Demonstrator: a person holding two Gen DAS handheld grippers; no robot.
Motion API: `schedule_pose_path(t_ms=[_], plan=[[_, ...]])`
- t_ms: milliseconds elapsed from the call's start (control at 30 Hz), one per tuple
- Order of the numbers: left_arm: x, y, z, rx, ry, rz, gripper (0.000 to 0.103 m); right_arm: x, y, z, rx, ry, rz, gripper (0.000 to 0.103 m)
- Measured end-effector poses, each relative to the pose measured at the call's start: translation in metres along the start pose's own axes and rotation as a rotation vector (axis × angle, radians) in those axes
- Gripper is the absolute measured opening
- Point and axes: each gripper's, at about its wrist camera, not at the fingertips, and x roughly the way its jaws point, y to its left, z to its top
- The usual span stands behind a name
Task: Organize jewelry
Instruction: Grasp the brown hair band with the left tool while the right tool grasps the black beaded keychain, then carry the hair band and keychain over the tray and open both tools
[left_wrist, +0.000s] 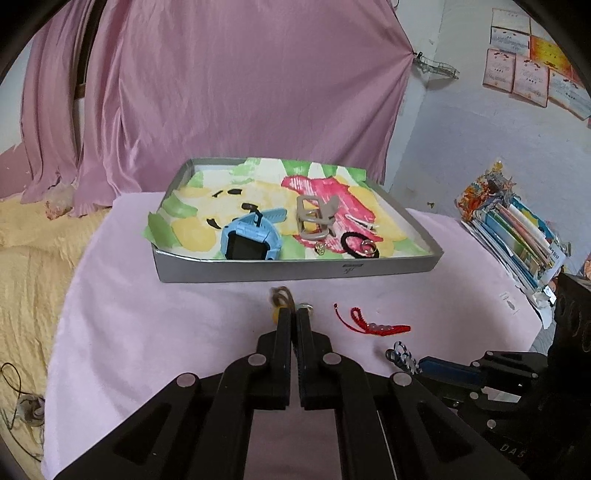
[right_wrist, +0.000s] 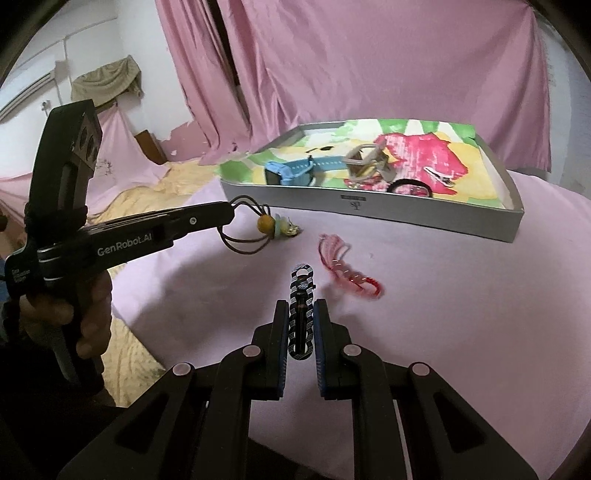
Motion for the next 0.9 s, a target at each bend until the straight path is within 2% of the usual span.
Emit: schedule_pose_path(t_ms=[267, 567, 733, 900], plan=[[-0.014, -0.005, 0.013, -0.003, -0.057, 0.009, 0.003, -0.007, -0.002, 0.008, -0.013, -0.058, -0.006, 0.012], [-0.013, -0.015, 0.045, -0.023, -0.156, -0.014, 0.003, -0.008, -0.025, 0.042, -0.021, -0.136, -0.054, 0.012], [0.004, -0.026, 0.069, -0.020, -0.189, -0.041, 0.003, 0.003, -0.049, 0.067, -0.014, -0.153, -0.090, 0.012], [0.041, -0.030, 0.089, -0.024, -0.169, -0.051, 0.003, 0.026, -0.075, 0.090, 0.004, -0.135, -0.113, 0.012]])
